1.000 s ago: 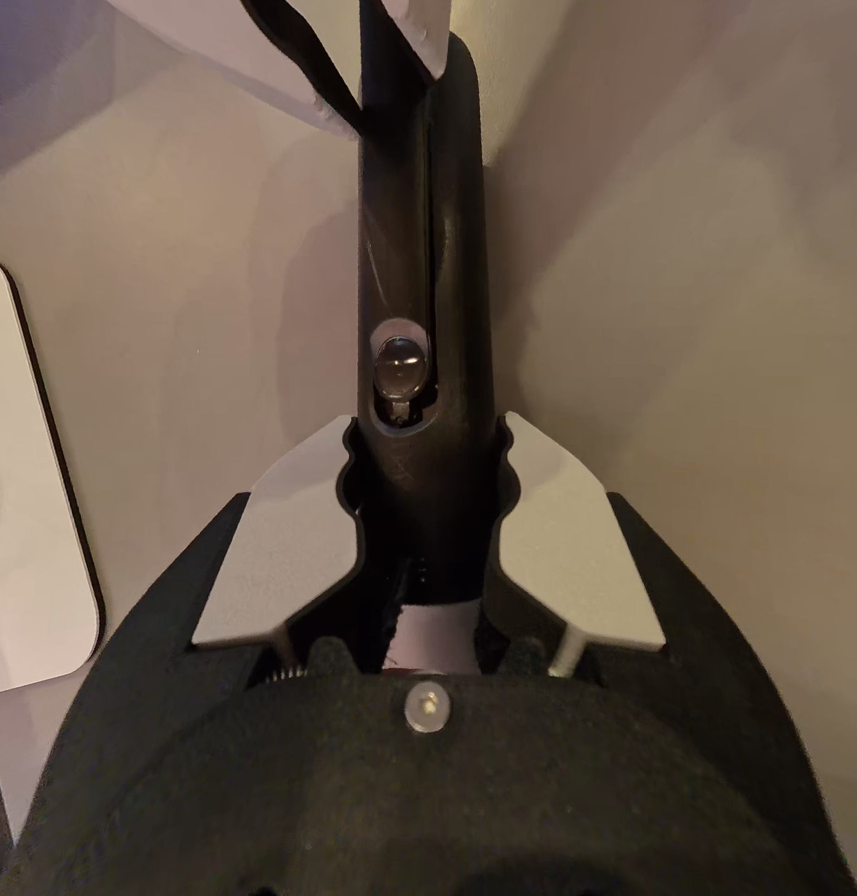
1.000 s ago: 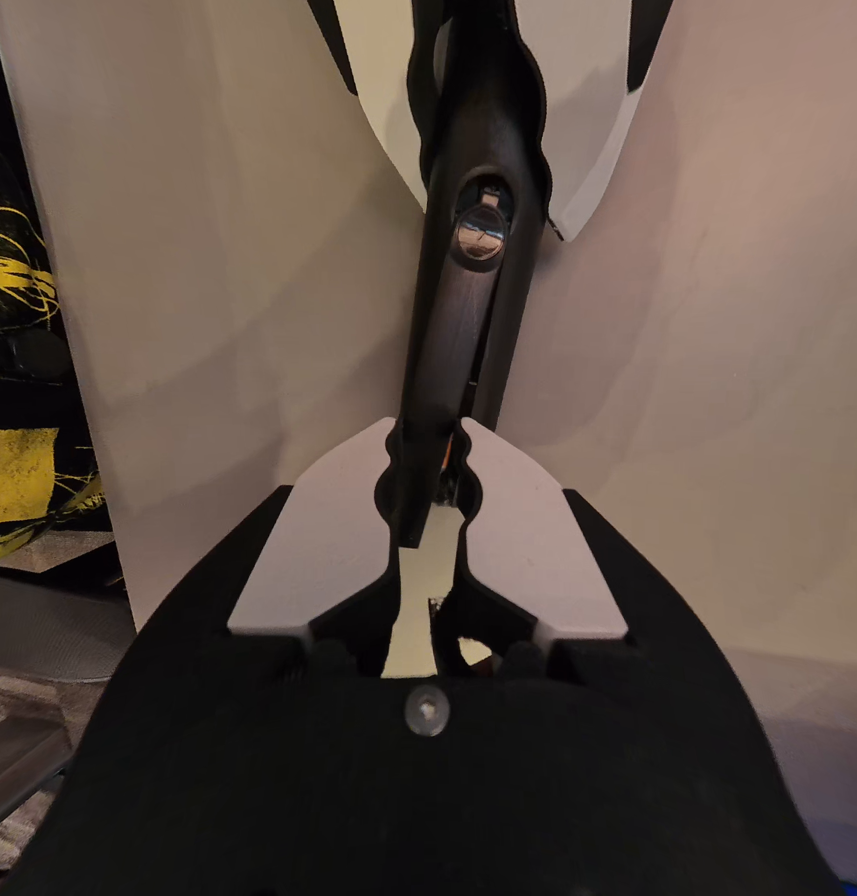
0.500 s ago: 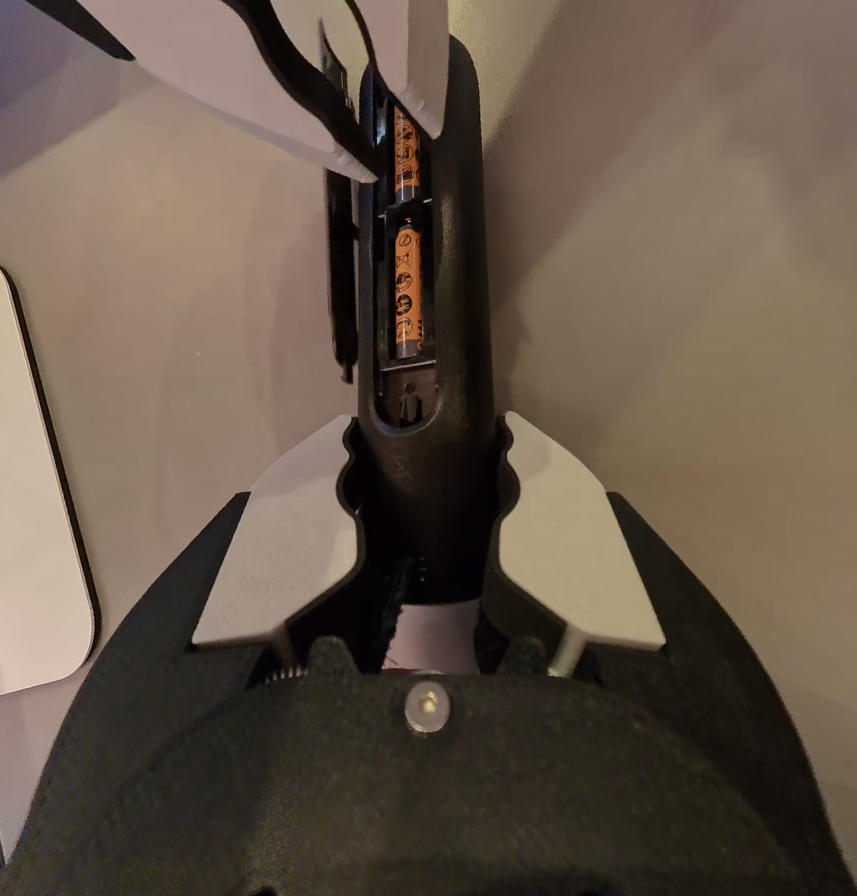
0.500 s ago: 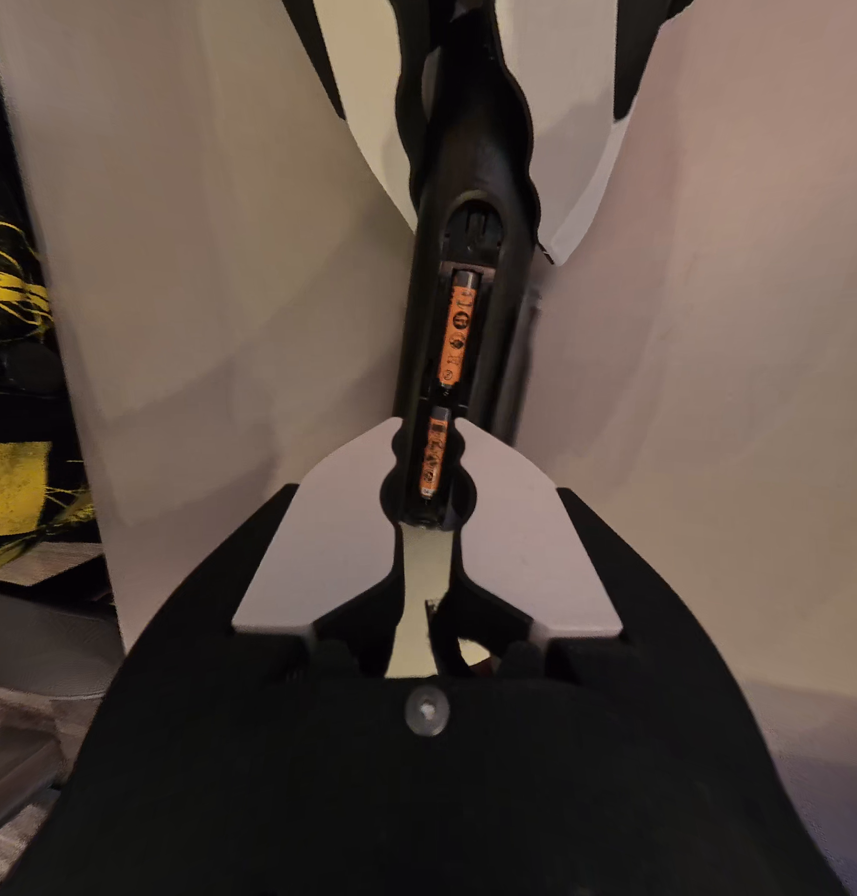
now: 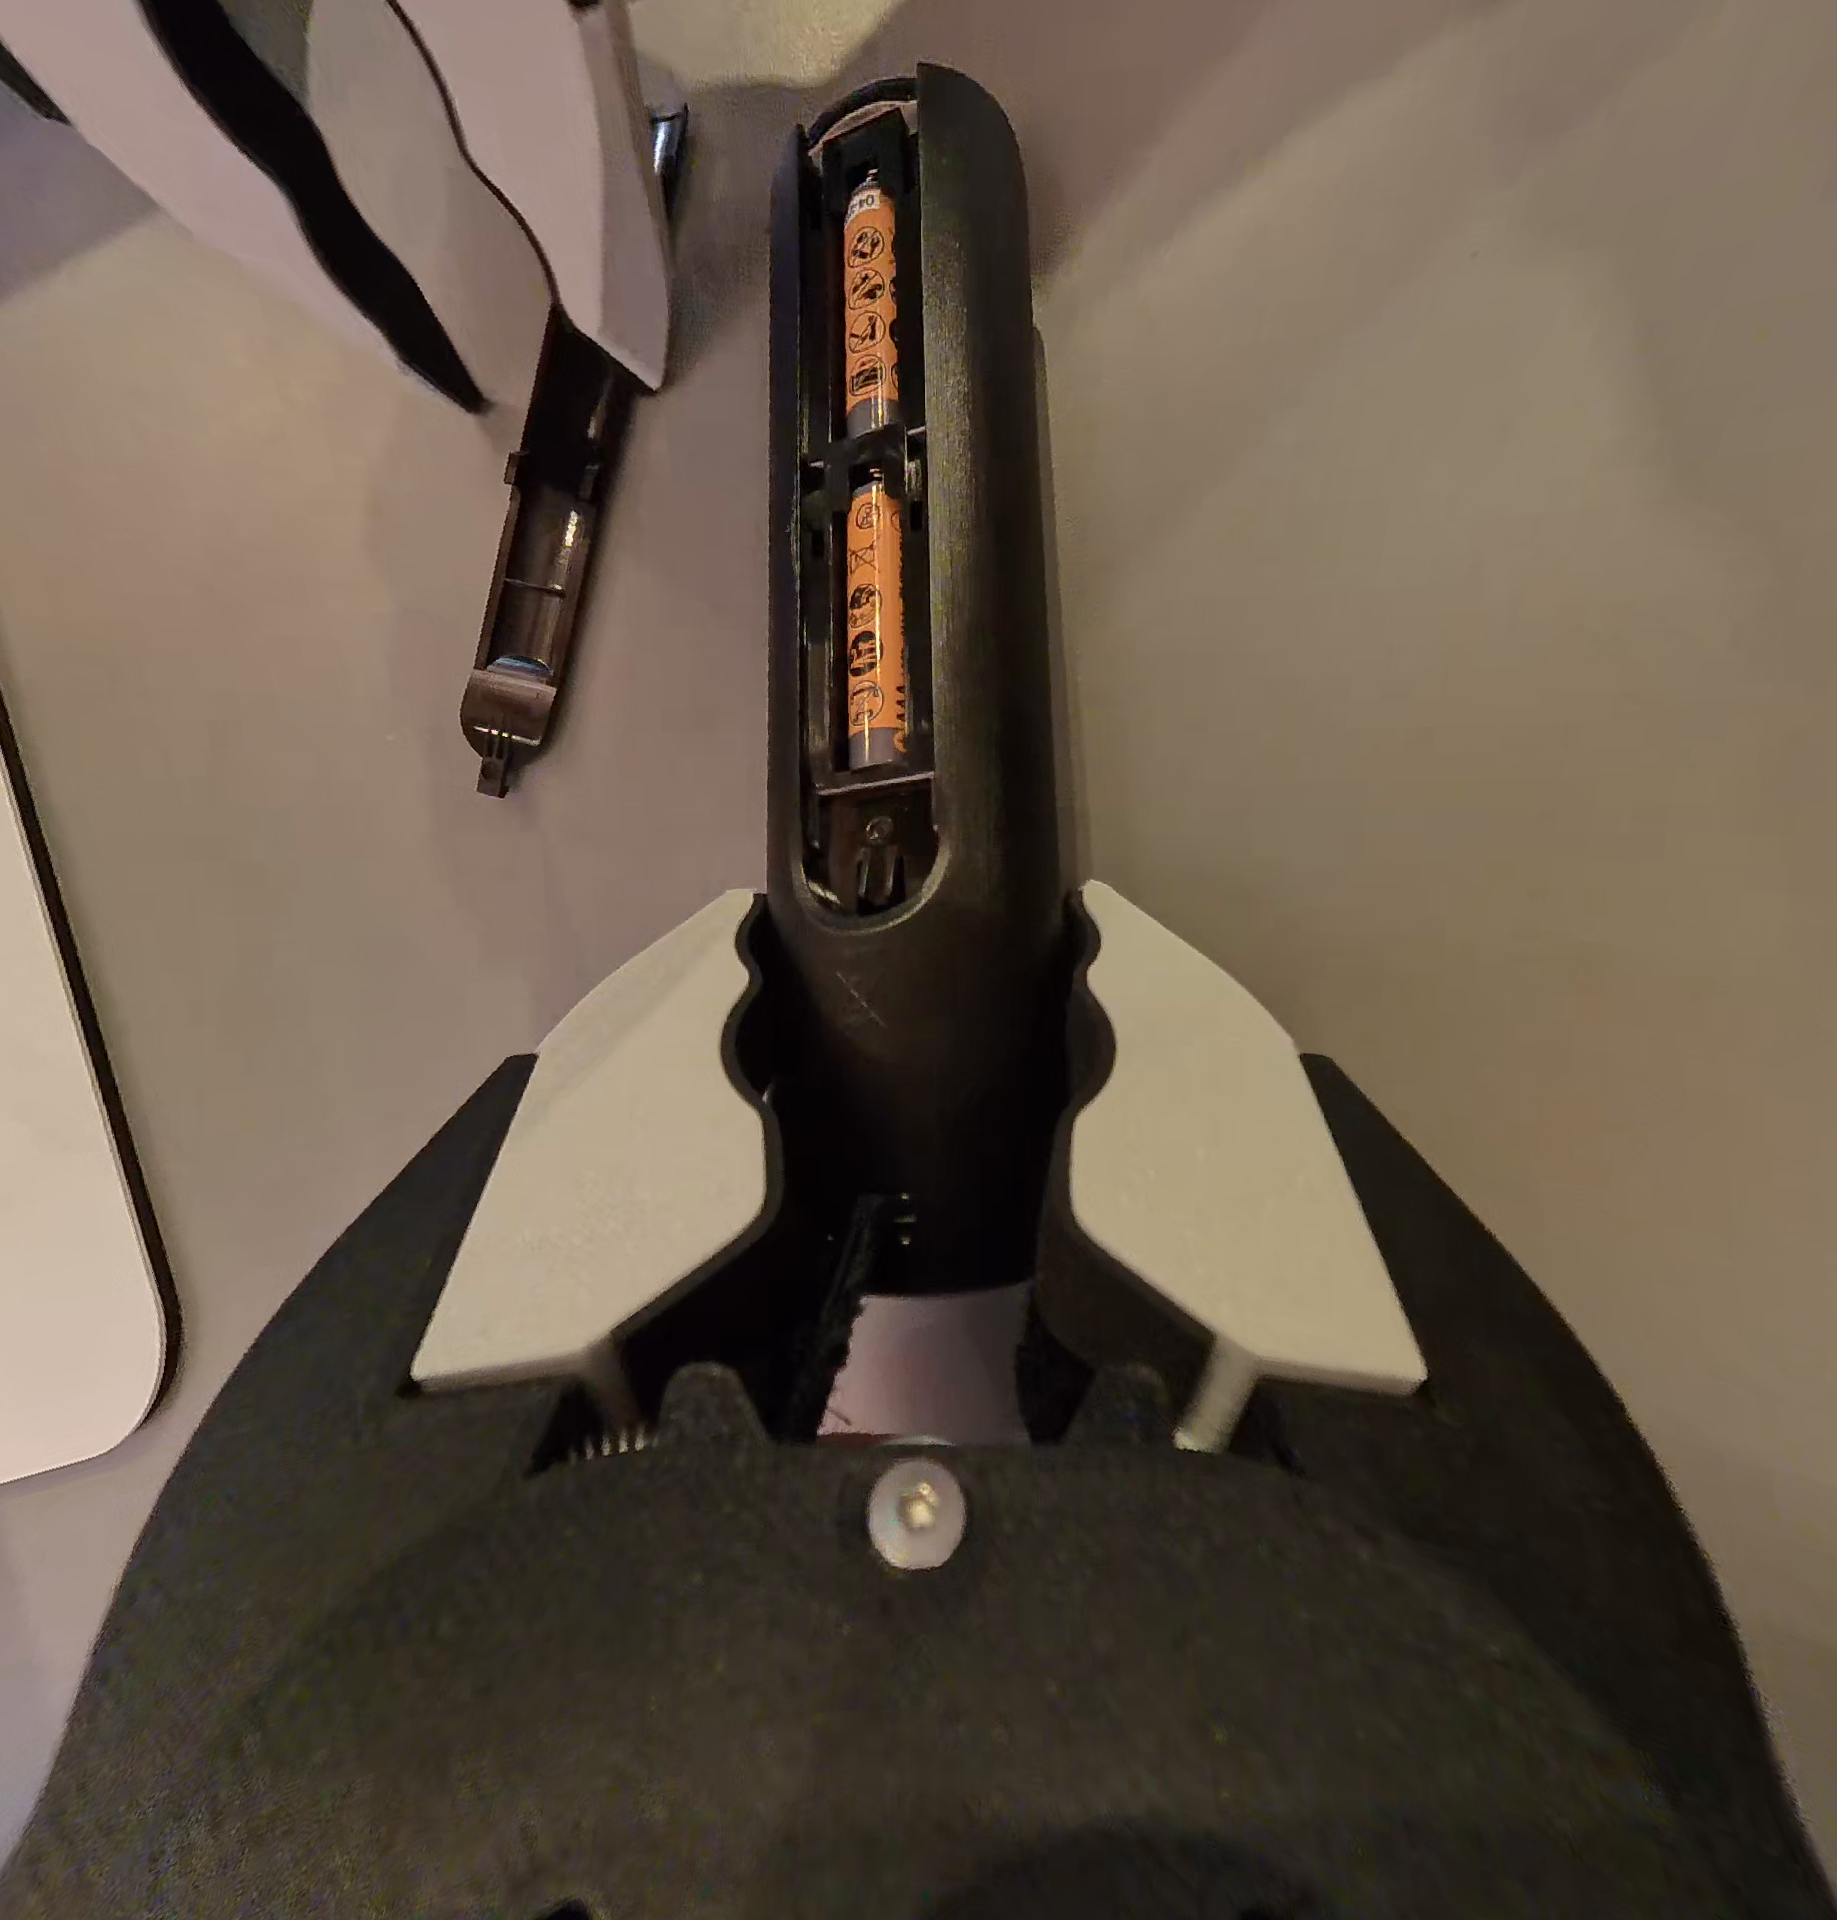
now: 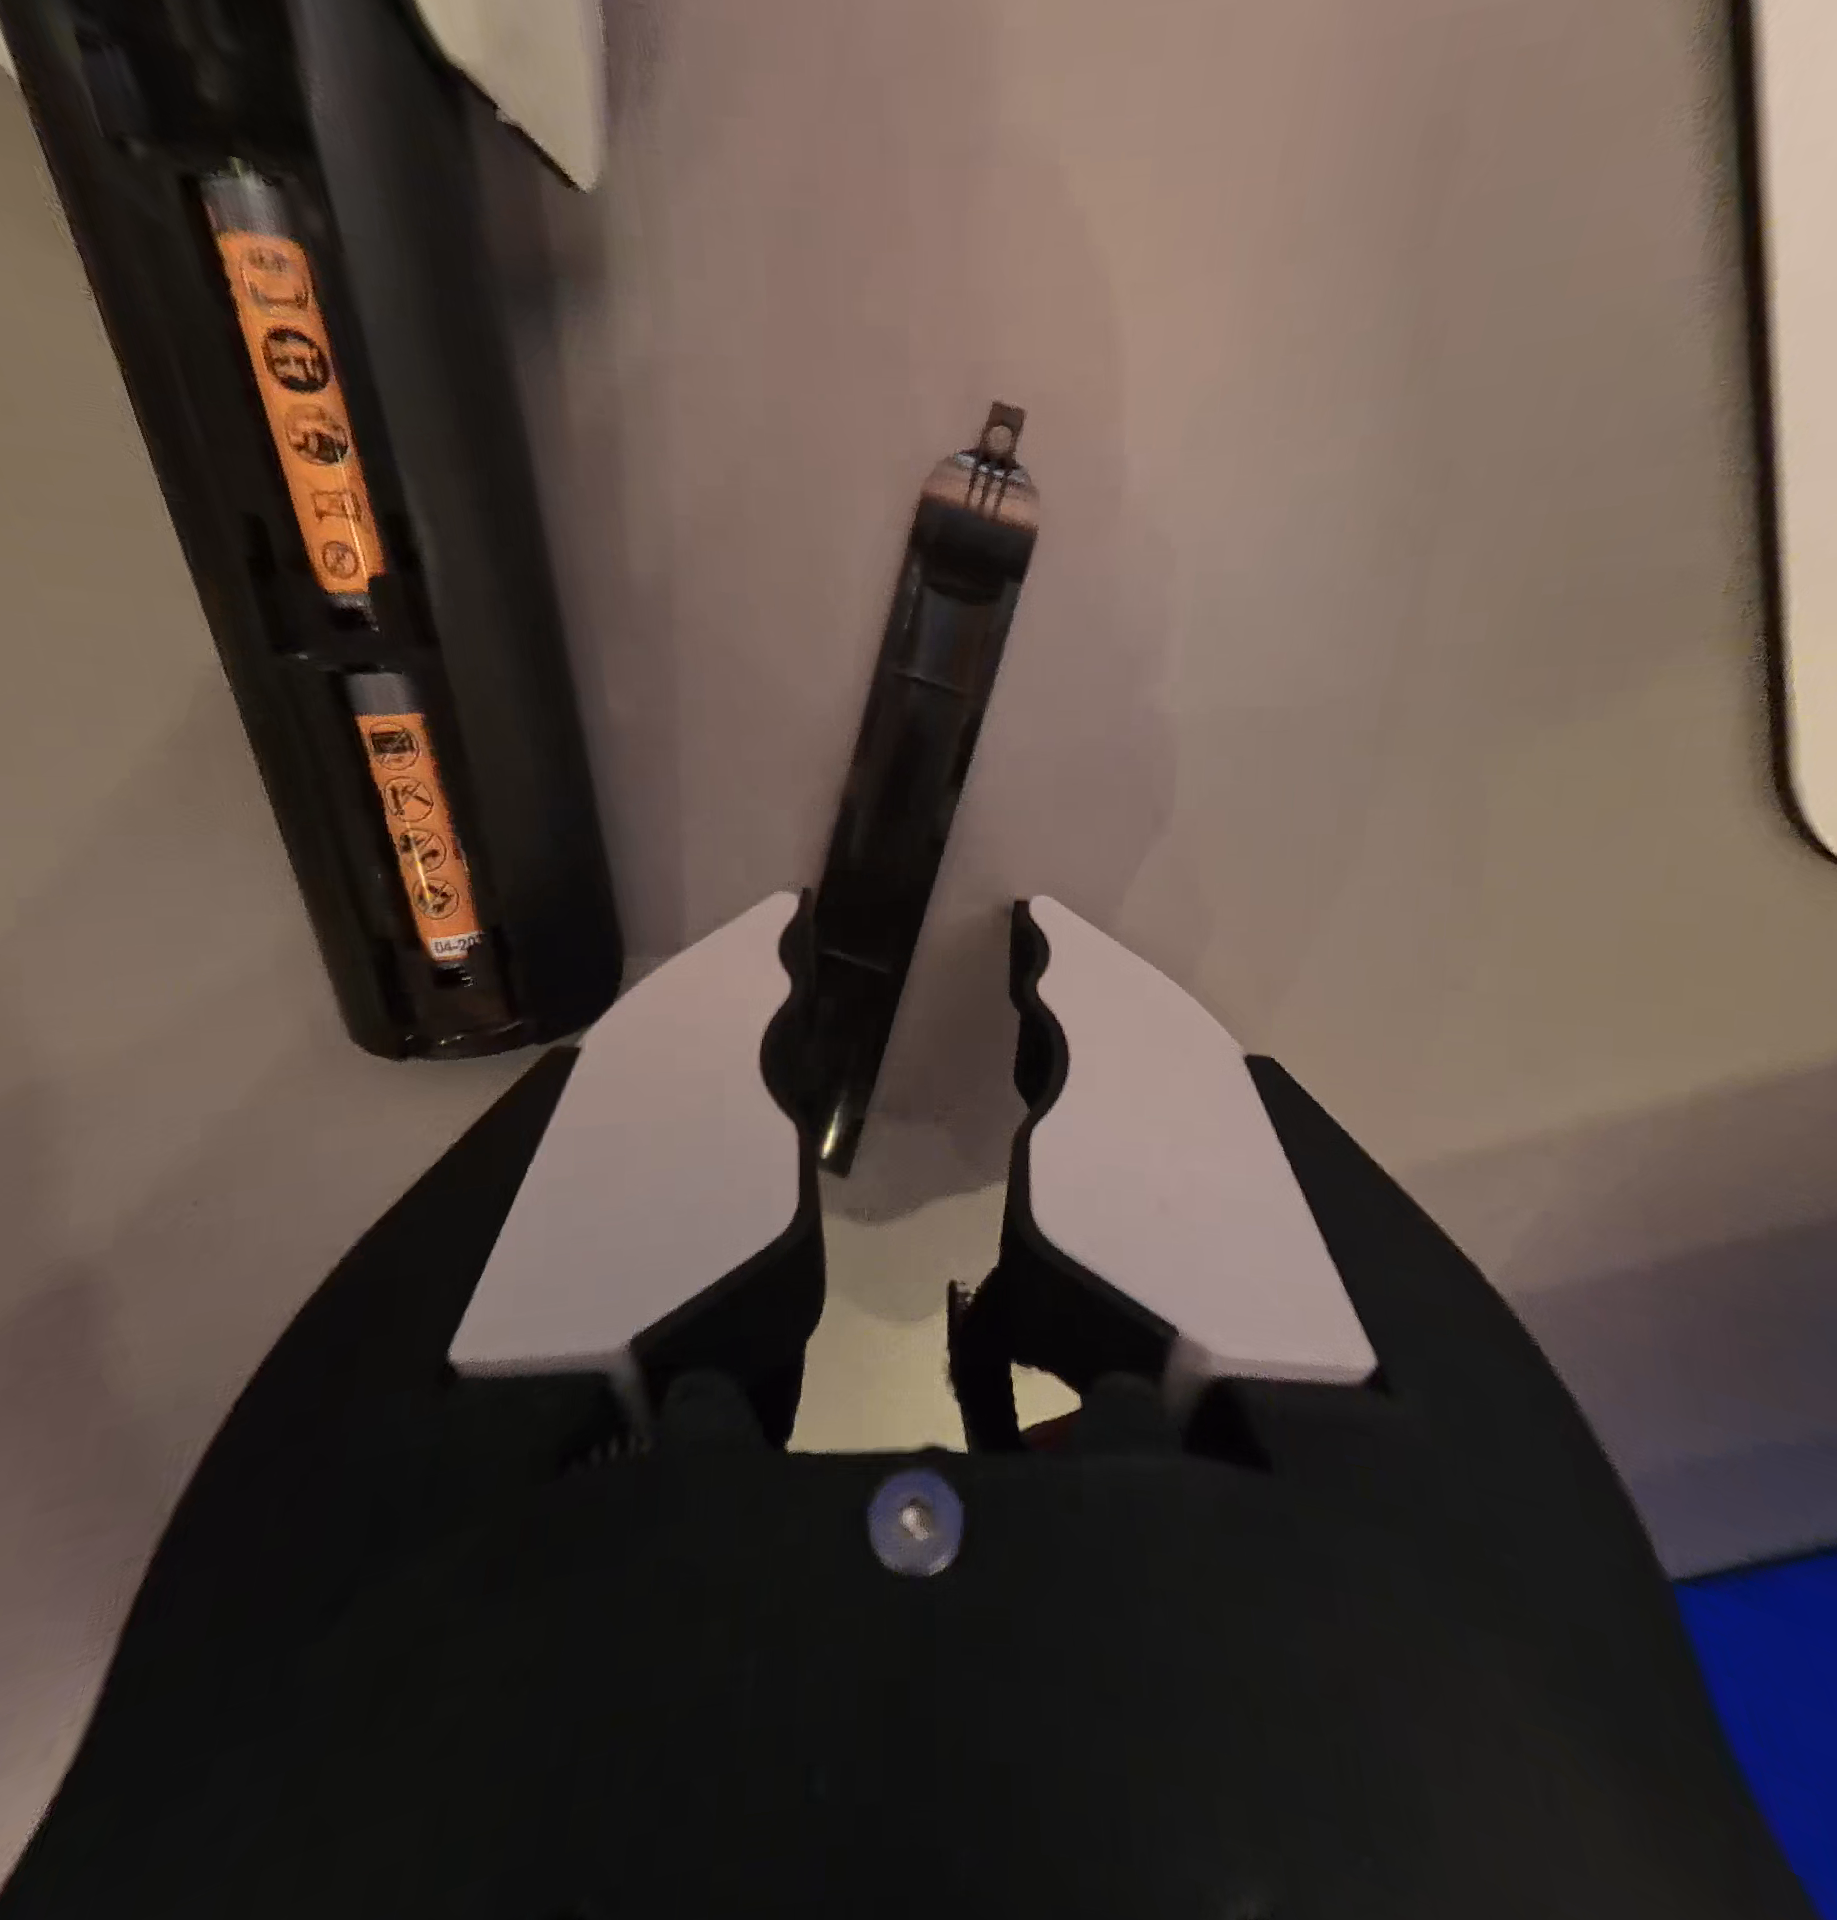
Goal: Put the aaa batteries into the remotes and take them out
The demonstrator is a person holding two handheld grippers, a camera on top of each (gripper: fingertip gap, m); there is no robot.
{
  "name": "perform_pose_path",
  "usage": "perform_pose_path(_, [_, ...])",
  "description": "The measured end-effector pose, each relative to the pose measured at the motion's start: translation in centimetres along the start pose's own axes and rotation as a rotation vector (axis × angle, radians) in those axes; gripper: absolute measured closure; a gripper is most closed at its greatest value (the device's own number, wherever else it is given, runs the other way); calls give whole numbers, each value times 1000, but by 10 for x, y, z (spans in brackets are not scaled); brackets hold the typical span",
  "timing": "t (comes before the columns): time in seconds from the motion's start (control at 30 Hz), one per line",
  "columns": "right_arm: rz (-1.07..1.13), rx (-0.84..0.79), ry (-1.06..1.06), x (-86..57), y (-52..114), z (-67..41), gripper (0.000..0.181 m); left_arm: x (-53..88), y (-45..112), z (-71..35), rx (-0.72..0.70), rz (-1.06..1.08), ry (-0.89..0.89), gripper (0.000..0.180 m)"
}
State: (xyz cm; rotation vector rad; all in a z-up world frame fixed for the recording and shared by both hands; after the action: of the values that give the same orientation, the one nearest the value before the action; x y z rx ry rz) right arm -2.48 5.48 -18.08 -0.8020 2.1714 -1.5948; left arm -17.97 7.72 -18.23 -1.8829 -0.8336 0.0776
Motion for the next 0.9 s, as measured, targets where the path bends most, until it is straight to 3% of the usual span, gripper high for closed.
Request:
perform_pose_path(0.23, [112, -60, -40, 11, -3, -3, 150, 0, 0, 0, 0, 1, -2, 126])
perform_pose_path(0.5, [31, -77, 44, 11, 5, -3, 165, 0, 0, 0, 5, 2, -3, 126])
perform_pose_path(0.53, [0, -76, 54, 11, 5, -2, 177, 0, 0, 0, 4, 3, -4, 126])
perform_pose_path(0.7, [-356, -124, 220, 9, -4, 1, 178, 0, 0, 0, -9, 10, -13, 126])
perform_pose_path(0.77, [-515, -46, 241, 14, -5, 10, 178, 0, 0, 0, -9, 12, -12, 126])
perform_pose_path(0.83, [-494, -7, 237, 5, 2, 13, 178, -1, 1, 0, -8, 14, -11, 126])
perform_pose_path(0.9, [-455, -55, 220, -1, -1, 4, 157, -1, 1, 0, -9, 16, -12, 126])
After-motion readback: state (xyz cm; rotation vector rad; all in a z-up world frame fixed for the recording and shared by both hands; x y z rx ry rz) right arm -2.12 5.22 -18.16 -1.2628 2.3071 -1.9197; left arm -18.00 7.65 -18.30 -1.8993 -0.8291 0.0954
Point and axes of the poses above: each gripper's, where its closed fingertips meet, y out along the fingers, z out of its underside, x = y × z across the jaws, the point moved 4 cm from there along -y, back along the fingers, and after that the axes turned 14 degrees about y, right-handed, at the moved point
